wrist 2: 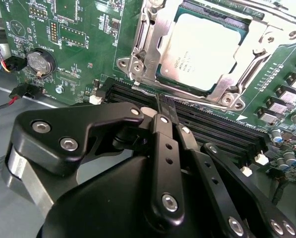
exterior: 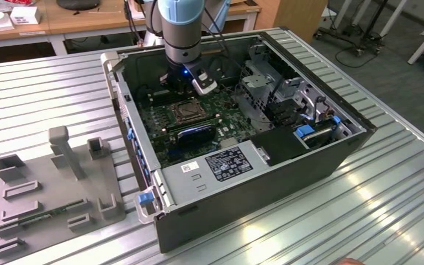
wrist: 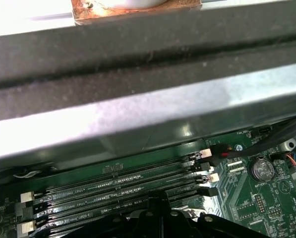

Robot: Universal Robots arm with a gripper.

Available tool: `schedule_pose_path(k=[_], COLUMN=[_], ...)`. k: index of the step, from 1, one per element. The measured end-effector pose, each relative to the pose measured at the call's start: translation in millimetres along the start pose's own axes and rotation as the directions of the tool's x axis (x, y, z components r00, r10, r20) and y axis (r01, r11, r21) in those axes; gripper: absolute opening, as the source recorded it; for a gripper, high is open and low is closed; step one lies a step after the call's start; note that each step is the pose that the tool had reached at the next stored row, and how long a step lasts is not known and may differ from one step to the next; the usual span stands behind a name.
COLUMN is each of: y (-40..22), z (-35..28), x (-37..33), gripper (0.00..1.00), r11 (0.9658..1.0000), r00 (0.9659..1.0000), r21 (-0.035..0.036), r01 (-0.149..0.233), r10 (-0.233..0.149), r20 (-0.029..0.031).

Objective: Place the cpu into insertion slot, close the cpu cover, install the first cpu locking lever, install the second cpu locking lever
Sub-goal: 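Install the first cpu locking lever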

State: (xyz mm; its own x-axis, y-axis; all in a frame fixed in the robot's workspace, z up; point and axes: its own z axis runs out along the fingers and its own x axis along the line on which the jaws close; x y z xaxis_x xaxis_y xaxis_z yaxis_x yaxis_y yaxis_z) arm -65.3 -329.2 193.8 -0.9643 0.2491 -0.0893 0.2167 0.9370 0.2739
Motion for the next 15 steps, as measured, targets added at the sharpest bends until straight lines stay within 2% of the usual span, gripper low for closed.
schedule_pose_path(k=[4,15], y=[0.0,-1.4], z=[-0.2,-0.4], x=[0.0,-0.4], gripper=[0.1,0.1], r11=[1.0,0.9998], r00=[1.0,1.0], r21=[0.0006,0.0206], r01=[0.0,0.003], r10=[0.0,-0.003], r20=[0.0001,0.0046])
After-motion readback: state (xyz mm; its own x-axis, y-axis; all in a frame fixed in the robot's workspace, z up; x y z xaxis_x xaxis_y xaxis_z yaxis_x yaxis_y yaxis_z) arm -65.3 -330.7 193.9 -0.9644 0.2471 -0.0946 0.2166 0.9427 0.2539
